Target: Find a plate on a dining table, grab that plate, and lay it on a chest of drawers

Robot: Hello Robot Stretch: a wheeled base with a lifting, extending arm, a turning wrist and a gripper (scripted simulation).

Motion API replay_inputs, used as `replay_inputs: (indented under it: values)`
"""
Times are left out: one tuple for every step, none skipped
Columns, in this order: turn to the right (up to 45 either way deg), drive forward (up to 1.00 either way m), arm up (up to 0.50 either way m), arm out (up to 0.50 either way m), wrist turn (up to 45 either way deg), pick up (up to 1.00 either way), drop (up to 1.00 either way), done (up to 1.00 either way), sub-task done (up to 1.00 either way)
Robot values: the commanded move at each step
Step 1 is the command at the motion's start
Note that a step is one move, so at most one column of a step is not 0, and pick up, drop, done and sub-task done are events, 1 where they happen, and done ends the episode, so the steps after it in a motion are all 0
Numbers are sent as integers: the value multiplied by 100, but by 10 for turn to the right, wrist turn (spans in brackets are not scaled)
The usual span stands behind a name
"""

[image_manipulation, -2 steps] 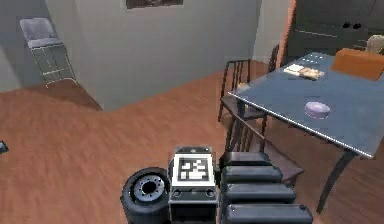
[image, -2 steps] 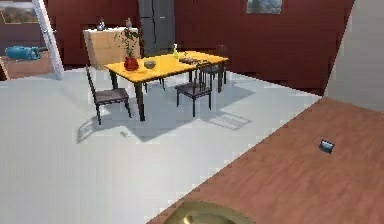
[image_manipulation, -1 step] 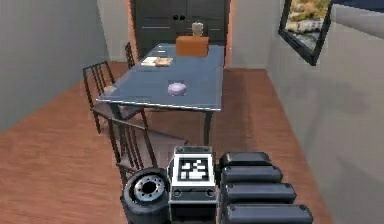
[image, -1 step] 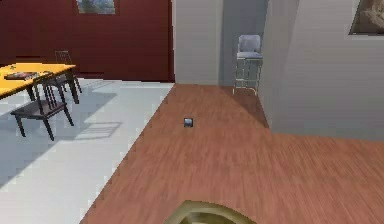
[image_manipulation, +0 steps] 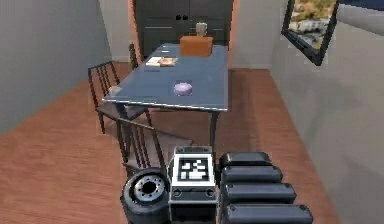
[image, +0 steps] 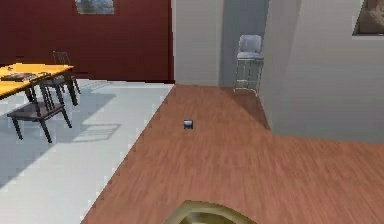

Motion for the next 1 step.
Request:
replay_inputs:
  values:
    - [-450,0,0,0,0,0,0,0,0]
